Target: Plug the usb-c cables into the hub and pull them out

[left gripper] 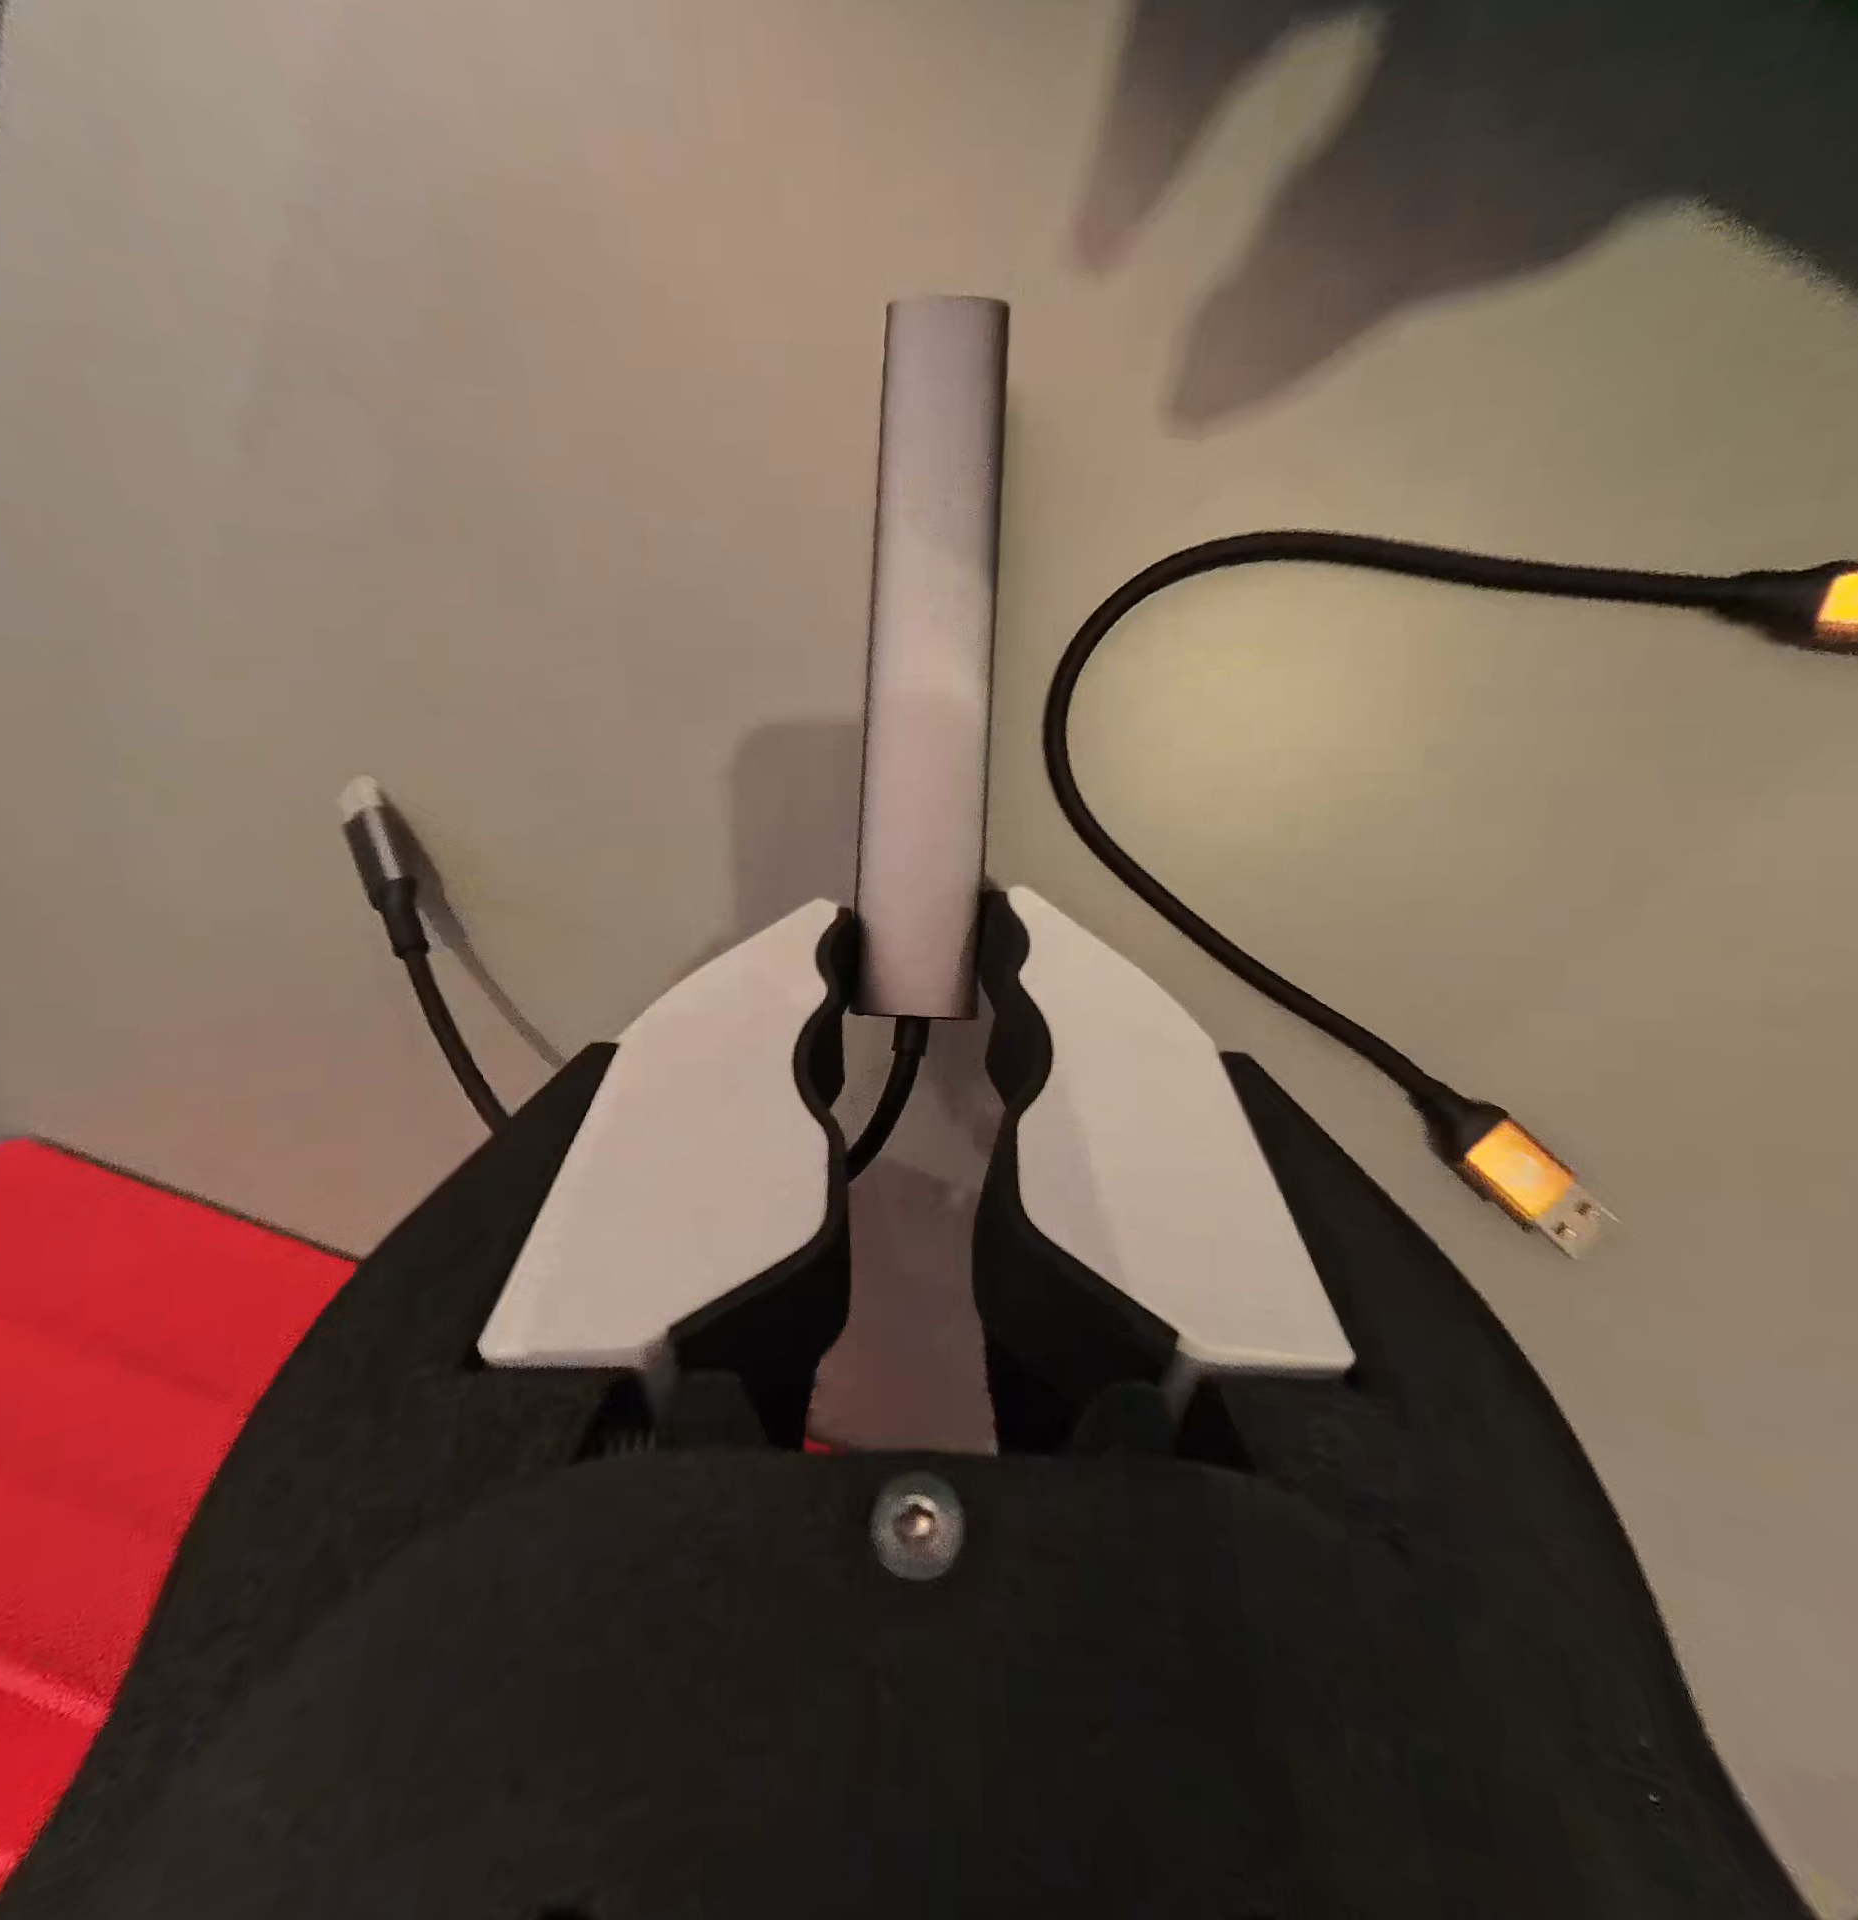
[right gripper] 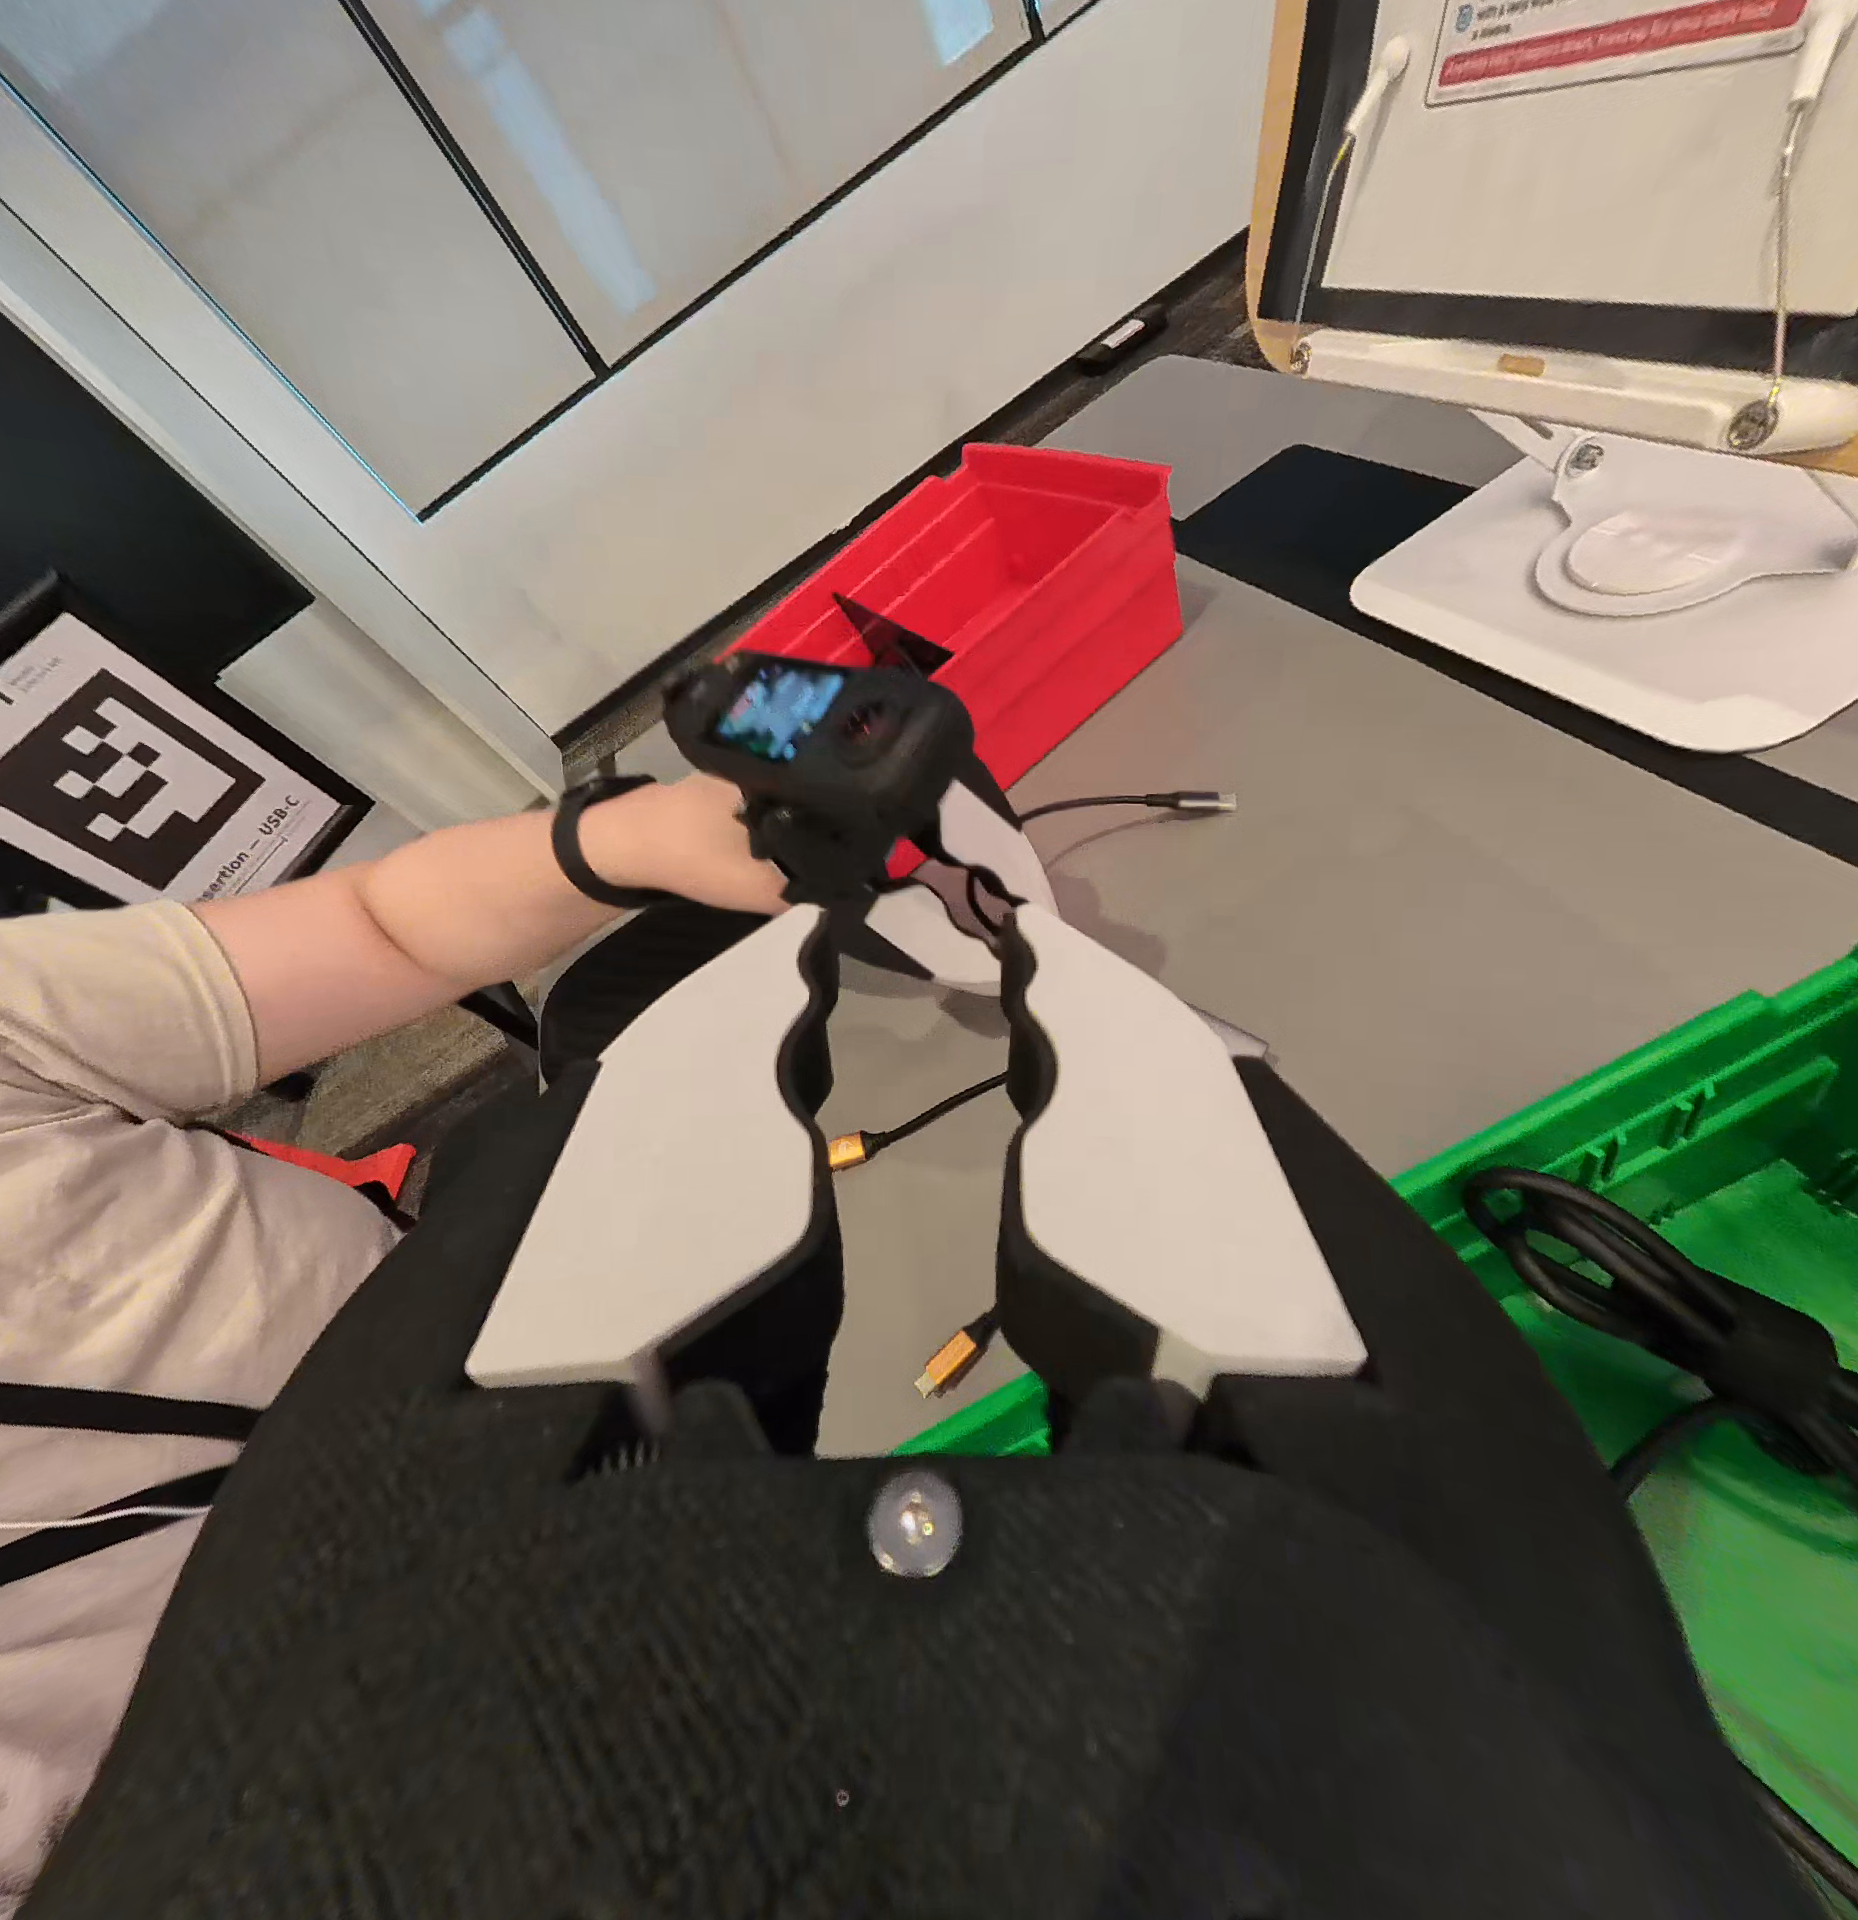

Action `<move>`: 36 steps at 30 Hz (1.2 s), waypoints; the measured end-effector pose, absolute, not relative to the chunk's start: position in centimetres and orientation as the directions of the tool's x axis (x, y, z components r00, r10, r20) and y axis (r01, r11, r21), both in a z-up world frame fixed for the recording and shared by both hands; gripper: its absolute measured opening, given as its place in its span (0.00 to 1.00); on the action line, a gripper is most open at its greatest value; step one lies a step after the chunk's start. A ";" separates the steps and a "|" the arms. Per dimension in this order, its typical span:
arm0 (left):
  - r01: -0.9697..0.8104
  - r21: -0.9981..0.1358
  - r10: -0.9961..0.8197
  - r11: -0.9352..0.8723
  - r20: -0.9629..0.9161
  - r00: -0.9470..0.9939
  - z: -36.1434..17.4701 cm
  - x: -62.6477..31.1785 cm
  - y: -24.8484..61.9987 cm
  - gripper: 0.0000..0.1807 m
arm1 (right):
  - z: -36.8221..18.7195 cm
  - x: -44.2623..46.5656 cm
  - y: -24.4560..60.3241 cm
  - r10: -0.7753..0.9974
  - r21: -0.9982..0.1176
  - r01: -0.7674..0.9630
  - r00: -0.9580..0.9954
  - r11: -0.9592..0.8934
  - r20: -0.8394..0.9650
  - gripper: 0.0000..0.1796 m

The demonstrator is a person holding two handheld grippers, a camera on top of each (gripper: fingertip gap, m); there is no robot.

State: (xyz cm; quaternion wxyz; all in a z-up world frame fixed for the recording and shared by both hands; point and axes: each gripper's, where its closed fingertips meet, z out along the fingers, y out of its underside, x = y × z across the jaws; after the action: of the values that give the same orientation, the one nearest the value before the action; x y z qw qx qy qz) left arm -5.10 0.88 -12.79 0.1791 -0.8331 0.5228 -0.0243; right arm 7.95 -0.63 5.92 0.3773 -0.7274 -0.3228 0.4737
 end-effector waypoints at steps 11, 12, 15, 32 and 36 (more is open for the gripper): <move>-0.751 -0.365 -0.789 -0.550 -0.068 0.611 -16.0 -5.9 0.7 0.13 | 7.9 8.5 -0.2 0.827 -0.874 0.013 0.329 -0.486 -0.455 0.16; -0.737 -0.370 -0.783 -0.565 -0.041 0.621 -16.1 -5.9 0.5 0.13 | 7.9 8.6 -0.3 0.829 -0.876 0.012 0.329 -0.483 -0.453 0.16; -0.719 -0.388 -0.773 -0.577 -0.027 0.634 -16.1 -5.8 0.6 0.15 | 8.5 8.7 -0.6 0.833 -0.878 -0.006 0.314 -0.479 -0.456 0.17; -0.466 -0.812 -0.318 -0.350 -0.365 0.875 2.1 -24.7 -0.6 0.19 | 11.3 8.4 -2.5 0.875 -0.932 -0.004 0.341 -0.363 -0.342 0.16; -0.538 -0.559 -0.334 -0.631 -0.431 0.838 -4.5 -30.5 0.0 0.20 | 10.9 8.5 -2.1 0.864 -0.927 0.000 0.361 -0.376 -0.350 0.17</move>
State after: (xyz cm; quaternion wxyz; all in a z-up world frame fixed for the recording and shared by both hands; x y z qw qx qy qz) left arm -30.52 0.01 -4.54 0.3533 -0.8913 0.2447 0.1447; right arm 8.48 -2.11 10.91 0.4609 -0.6842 -0.3158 0.4688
